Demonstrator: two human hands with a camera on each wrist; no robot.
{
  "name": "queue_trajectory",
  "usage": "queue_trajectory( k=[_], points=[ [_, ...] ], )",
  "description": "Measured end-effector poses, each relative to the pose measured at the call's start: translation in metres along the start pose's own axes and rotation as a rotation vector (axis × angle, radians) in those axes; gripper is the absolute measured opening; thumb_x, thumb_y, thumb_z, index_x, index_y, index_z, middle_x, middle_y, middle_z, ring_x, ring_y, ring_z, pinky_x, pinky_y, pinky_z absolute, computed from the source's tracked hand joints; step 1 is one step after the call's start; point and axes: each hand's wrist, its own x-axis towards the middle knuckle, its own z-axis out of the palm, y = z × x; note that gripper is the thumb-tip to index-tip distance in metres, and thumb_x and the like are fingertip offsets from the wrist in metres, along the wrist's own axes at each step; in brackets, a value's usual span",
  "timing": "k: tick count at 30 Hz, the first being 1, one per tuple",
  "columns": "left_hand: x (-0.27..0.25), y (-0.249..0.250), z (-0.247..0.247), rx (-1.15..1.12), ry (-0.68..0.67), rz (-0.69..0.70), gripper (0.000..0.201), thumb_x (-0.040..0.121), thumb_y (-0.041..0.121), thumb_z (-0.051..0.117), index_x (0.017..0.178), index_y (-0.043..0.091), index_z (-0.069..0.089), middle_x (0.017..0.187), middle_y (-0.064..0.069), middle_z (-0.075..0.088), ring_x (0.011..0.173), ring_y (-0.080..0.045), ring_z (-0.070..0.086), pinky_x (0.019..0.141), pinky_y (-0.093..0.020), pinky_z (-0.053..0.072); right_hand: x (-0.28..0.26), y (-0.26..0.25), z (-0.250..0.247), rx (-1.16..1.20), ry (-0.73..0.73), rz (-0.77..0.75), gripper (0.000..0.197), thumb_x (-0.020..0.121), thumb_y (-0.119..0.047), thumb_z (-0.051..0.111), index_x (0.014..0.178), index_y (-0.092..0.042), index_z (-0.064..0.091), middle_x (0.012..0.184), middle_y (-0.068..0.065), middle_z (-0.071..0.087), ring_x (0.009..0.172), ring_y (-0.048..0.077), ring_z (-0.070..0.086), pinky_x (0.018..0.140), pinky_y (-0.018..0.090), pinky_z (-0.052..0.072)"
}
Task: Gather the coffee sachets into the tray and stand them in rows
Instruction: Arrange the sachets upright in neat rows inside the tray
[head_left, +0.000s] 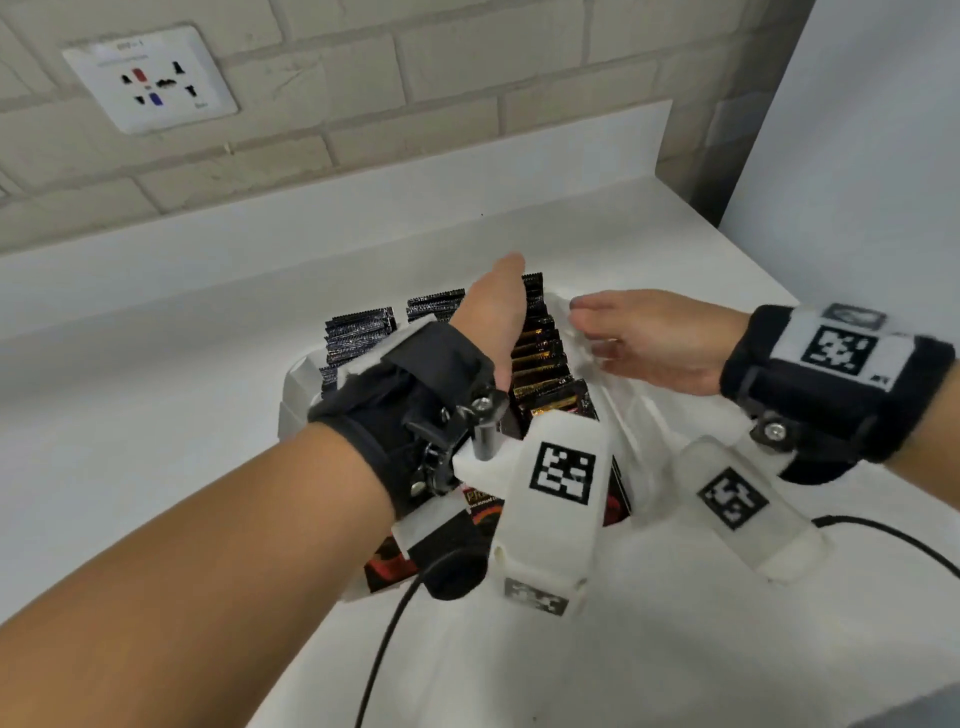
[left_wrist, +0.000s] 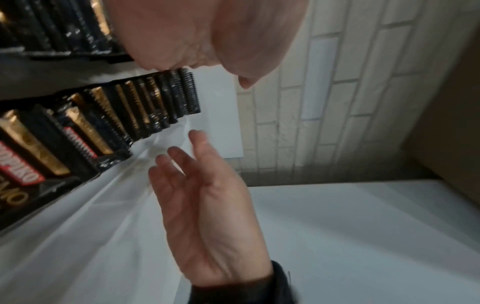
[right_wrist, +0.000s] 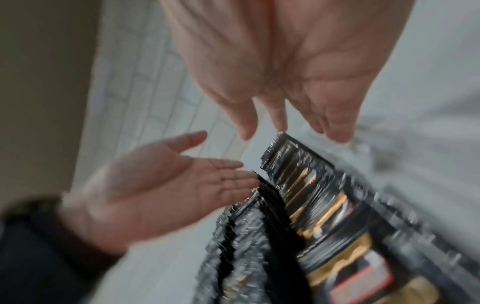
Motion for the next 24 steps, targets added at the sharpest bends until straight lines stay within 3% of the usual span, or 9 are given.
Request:
queue_trajectory(
  k=[2,4,6,9,11,14,18,21,24],
  points=[
    [-0.016,0.006,-0.004,0.055,-0.031,0.078,0.064,0.092,0.044,0.039,0.145,0.010,0.025,0.141,0.000,0.036,0.130,-0.019,0.034,0.105,-0.032,0.025,-0.011,-0.001,-0.002,-0.339,0.013,-0.097,0.033,0.095,-0.023,0.047,0.127,-0.019,0.047,0.115,-0.006,0.050,0.109,0.010,0.049,0.098,0.025,0.037],
    [-0.040,0.014,-0.012,0.111,-0.073,0.177,0.055,0.099,0.036,0.033,0.147,0.011,0.020,0.150,-0.007,0.029,0.137,-0.020,0.029,0.110,-0.032,0.022,-0.024,-0.005,-0.002,-0.643,-0.039,-0.188,0.025,0.095,-0.023,0.047,0.118,-0.020,0.056,0.099,-0.017,0.055,0.093,-0.003,0.052,0.085,0.016,0.039],
    [-0.060,0.019,-0.025,0.197,-0.134,0.225,0.050,0.099,0.032,0.035,0.143,0.011,0.032,0.142,-0.009,0.043,0.128,-0.020,0.043,0.108,-0.030,0.032,-0.037,-0.008,0.003,-0.859,-0.192,-0.180,0.023,0.094,-0.028,0.047,0.110,-0.022,0.062,0.095,-0.020,0.060,0.088,-0.005,0.055,0.083,0.013,0.042],
    [-0.082,0.018,-0.050,0.304,-0.166,0.288,0.032,0.095,0.027,0.046,0.123,0.014,0.055,0.108,-0.003,0.067,0.096,-0.016,0.064,0.088,-0.027,0.051,-0.049,-0.008,0.019,-1.064,-0.423,-0.086,0.029,0.095,-0.034,0.044,0.110,-0.020,0.065,0.102,-0.007,0.067,0.094,0.009,0.062,0.090,0.026,0.048],
    [-0.094,0.013,-0.065,0.369,-0.172,0.309,0.020,0.091,0.025,0.050,0.106,0.020,0.062,0.093,0.001,0.072,0.082,-0.014,0.066,0.078,-0.025,0.055,-0.050,-0.004,0.031,-1.165,-0.534,-0.036,0.032,0.097,-0.030,0.040,0.116,-0.020,0.063,0.109,-0.005,0.066,0.095,0.012,0.061,0.092,0.026,0.047],
    [-0.106,0.000,-0.090,0.455,-0.146,0.329,0.018,0.083,0.029,0.055,0.097,0.027,0.065,0.089,0.002,0.073,0.074,-0.011,0.067,0.071,-0.022,0.057,-0.041,0.004,0.046,-1.310,-0.597,0.015,0.033,0.098,-0.024,0.037,0.120,-0.017,0.061,0.119,-0.002,0.062,0.094,0.010,0.053,0.086,0.020,0.040],
    [-0.110,-0.025,-0.113,0.801,-0.224,0.305,0.014,0.087,0.022,0.058,0.093,0.033,0.066,0.075,0.020,0.069,0.064,0.008,0.061,0.062,-0.011,0.046,-0.023,0.005,0.051,-1.326,-0.576,0.051,0.035,0.097,-0.025,0.038,0.120,-0.013,0.061,0.123,0.002,0.061,0.107,0.019,0.057,0.097,0.032,0.044],
    [-0.103,-0.046,-0.113,1.055,-0.403,0.207,0.015,0.090,0.028,0.057,0.098,0.039,0.065,0.062,0.030,0.060,0.063,0.012,0.056,0.065,-0.007,0.043,-0.015,0.001,0.050,-1.318,-0.552,0.012,0.036,0.097,-0.021,0.036,0.125,-0.015,0.057,0.129,-0.001,0.057,0.115,0.018,0.053,0.102,0.034,0.041],
    [-0.093,-0.055,-0.106,1.179,-0.528,0.155,0.025,0.093,0.031,0.053,0.115,0.034,0.063,0.082,0.032,0.059,0.076,0.016,0.056,0.078,-0.004,0.044,-0.012,-0.001,0.050,-1.278,-0.518,-0.026,0.036,0.098,-0.020,0.036,0.130,-0.020,0.052,0.132,-0.006,0.053,0.118,0.013,0.049,0.104,0.026,0.036]
  ],
)
